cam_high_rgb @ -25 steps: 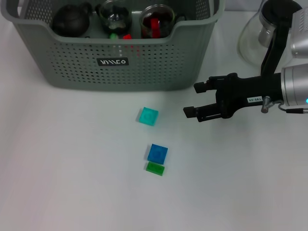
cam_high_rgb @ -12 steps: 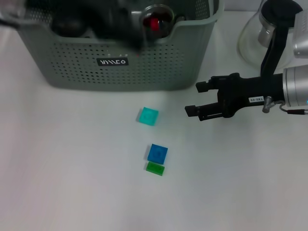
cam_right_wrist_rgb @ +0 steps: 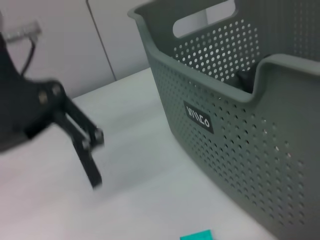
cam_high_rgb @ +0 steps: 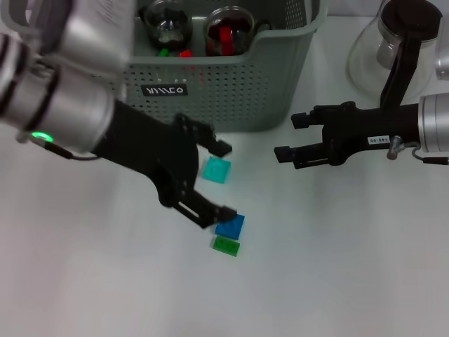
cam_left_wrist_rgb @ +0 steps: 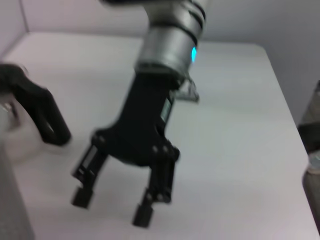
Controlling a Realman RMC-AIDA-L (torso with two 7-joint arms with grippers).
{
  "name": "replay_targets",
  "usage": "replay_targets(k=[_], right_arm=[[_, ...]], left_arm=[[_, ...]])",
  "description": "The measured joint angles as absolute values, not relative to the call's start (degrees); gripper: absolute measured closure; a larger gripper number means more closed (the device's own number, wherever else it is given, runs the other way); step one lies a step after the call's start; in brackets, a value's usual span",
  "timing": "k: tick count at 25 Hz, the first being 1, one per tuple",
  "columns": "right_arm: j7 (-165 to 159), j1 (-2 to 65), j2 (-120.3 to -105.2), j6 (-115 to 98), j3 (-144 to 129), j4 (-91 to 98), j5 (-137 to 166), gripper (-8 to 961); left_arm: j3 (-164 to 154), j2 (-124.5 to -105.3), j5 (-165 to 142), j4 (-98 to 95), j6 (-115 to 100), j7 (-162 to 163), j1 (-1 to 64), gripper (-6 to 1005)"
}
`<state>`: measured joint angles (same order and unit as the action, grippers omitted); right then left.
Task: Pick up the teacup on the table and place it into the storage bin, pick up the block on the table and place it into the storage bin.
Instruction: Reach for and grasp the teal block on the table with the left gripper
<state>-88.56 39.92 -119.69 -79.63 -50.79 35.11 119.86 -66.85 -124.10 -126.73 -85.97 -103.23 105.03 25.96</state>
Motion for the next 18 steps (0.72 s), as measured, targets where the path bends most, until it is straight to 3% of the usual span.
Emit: replay_targets(k=[18], right_arm=[[-88.52, 39.28, -119.95, -79.06, -50.53, 34.9, 119.95, 72]], left_arm=[[-77.74, -124.19, -136.6, -74.22, -90.29, 102.79, 29.41, 30]])
